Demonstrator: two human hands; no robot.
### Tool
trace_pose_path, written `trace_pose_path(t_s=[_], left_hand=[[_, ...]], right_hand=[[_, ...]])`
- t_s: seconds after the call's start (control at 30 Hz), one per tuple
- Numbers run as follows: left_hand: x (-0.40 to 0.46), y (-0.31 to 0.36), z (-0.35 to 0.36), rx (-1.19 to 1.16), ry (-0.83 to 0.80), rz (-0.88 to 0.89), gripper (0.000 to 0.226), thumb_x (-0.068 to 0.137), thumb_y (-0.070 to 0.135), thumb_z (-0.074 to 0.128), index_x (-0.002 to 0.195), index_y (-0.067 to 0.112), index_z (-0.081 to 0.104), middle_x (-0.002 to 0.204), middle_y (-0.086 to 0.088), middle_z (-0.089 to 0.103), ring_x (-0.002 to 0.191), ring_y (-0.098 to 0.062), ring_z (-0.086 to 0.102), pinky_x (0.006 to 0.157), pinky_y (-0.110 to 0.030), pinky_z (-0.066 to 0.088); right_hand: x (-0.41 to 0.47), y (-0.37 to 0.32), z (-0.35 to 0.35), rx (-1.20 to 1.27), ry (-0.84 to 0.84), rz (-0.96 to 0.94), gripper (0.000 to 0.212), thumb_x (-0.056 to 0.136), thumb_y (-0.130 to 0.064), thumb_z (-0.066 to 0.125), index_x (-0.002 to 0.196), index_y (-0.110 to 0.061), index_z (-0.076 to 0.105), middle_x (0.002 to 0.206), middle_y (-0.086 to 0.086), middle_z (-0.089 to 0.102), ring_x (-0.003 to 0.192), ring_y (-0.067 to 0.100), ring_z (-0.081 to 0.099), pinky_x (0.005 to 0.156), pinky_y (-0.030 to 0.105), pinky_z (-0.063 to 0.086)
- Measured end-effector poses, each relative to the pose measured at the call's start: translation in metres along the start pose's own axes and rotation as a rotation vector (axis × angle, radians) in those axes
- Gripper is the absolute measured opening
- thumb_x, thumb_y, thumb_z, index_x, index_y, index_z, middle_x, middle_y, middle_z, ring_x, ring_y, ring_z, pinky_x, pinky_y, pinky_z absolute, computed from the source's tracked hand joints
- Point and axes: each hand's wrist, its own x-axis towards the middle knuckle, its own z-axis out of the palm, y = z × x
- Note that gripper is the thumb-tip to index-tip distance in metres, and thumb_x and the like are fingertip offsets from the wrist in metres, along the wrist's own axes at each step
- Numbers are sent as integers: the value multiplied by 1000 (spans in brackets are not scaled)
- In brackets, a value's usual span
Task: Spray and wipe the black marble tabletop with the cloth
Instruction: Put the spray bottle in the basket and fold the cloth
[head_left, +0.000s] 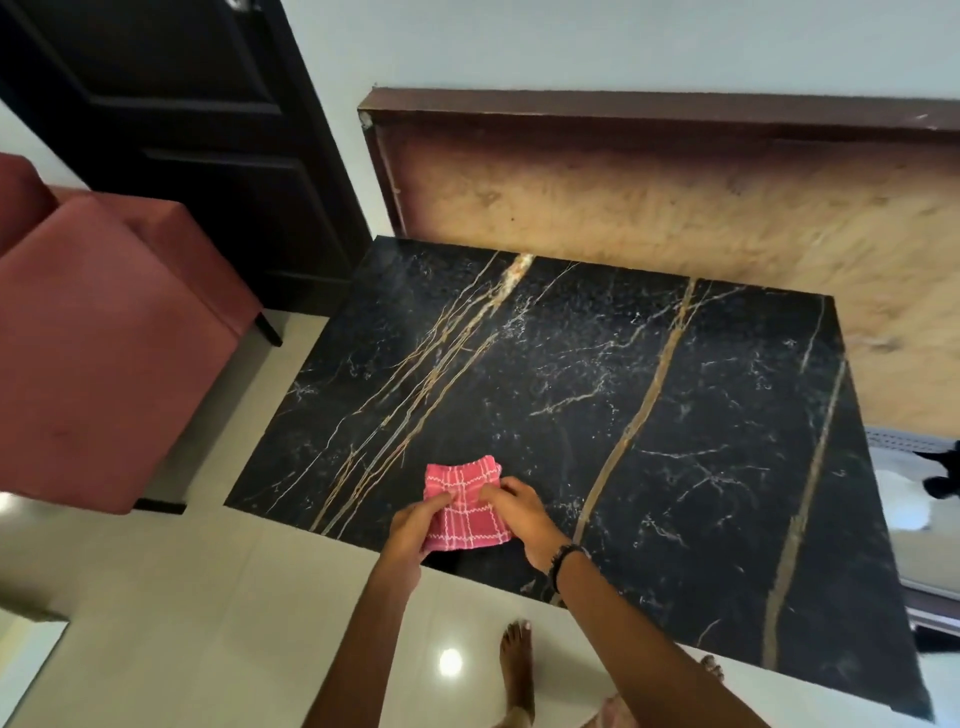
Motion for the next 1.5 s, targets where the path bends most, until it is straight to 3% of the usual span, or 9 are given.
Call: trace_pose_path(t_s=[0.17,0.33,0.5,0.9,1.07,1.17,1.3,1.43,1.5], left_hand=[[-20,14,67,55,-202,72,34,77,27,74,105,13,60,104,-11,69,98,-25,65,81,-36,52],[-45,24,179,173,-313,178,22,71,24,80,82,12,65,87,-6,74,74,-17,70,60,-25,52],[-76,11,306,270,-469,248,27,73,23,78,92,7,66,93,-9,74,79,-20,71,69,-29,55],[-127,-108,575,471,-829,70,26,90,10,60,116,6,58,103,-5,67,88,-15,65,76,-23,56],[-117,-146,640,524,-818,-13,15,92,13,56,106,18,58,97,1,68,83,-7,65,63,-15,54],[-97,-162,672,576,-767,-42,19,94,11,51,112,17,55,106,-3,67,92,-13,65,77,-24,54],[-70,-174,707,613,-684,-30,34,95,12,50,128,9,47,124,-12,62,106,-22,61,81,-25,50],[-55,-170,727,684,-605,-12,31,94,16,51,123,8,44,107,-2,57,87,-10,51,67,-21,37],[-51,-172,728,722,-570,-34,34,95,19,51,126,9,42,102,5,50,93,-11,43,78,-24,33]], right_hand=[[-24,-6,-82,279,-57,-69,26,91,-22,58,116,-14,57,108,9,71,96,23,69,83,36,56],[-52,-11,-196,388,100,-163,28,88,-22,61,115,-15,60,109,9,71,99,26,68,88,40,55],[-92,-1,-316,454,315,-266,38,78,-11,75,111,-10,58,103,11,71,87,24,70,70,33,57],[-152,94,-586,347,662,-181,37,81,-7,71,117,-3,60,105,19,69,93,36,67,79,42,56],[-121,130,-651,324,674,-100,32,84,-5,67,115,-4,59,102,14,67,87,26,65,71,31,53],[-86,143,-676,280,657,-63,27,86,-1,63,113,1,60,101,15,65,89,28,62,72,32,53],[-42,151,-706,244,624,0,29,89,-1,60,117,4,57,111,22,64,97,30,61,92,47,51],[-10,165,-728,160,649,45,37,88,0,60,124,2,55,124,20,60,114,34,58,99,49,46],[-4,175,-731,109,761,94,43,85,2,62,127,0,54,131,17,56,120,33,53,102,41,43]])
